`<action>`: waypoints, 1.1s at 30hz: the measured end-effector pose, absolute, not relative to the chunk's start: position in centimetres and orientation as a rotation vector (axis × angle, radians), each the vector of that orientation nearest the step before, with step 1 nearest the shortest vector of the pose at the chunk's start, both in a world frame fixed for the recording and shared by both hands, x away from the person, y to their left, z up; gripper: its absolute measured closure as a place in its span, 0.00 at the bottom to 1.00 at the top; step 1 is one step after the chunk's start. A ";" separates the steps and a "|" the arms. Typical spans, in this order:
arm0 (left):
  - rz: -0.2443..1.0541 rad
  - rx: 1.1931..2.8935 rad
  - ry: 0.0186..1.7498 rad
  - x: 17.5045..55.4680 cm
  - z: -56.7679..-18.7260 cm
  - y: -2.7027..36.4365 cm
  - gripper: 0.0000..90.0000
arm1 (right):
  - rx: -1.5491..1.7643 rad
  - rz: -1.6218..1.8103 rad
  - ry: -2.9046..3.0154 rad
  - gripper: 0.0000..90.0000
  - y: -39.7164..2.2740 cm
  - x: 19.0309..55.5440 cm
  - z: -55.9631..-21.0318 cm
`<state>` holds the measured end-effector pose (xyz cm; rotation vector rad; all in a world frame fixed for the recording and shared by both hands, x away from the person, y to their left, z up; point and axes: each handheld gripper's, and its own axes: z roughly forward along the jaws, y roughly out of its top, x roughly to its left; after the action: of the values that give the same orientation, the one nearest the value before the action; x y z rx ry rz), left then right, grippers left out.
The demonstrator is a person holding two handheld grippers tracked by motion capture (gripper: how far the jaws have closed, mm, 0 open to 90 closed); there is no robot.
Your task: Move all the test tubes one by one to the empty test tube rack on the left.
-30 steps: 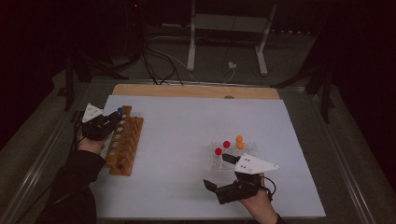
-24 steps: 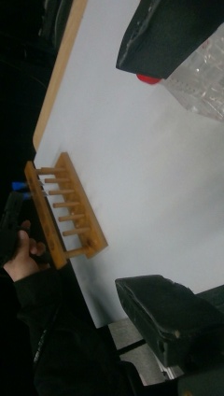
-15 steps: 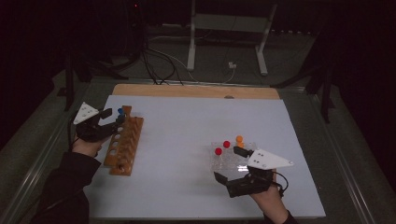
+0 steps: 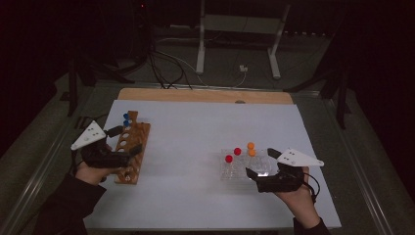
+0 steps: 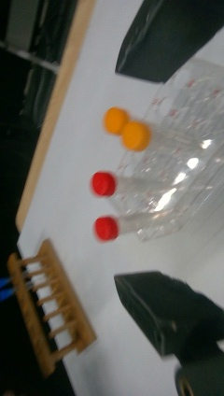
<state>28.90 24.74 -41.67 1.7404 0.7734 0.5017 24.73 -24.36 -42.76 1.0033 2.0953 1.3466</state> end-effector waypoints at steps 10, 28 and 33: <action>0.439 1.792 0.675 26.5 -43.5 21.7 0.03 | 1.138 1.195 2.146 0.24 -24.5 26.4 -45.1; 0.404 1.861 0.616 25.7 -45.3 19.7 0.03 | 1.218 1.070 2.170 0.71 -23.1 28.4 -46.9; 0.413 1.868 0.621 25.7 -45.4 19.7 0.03 | 1.206 1.041 2.165 0.76 -22.8 28.7 -47.1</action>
<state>25.71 19.75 -45.43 1.8680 0.6214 0.4125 28.72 -22.83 -47.05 1.2060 2.1650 1.0410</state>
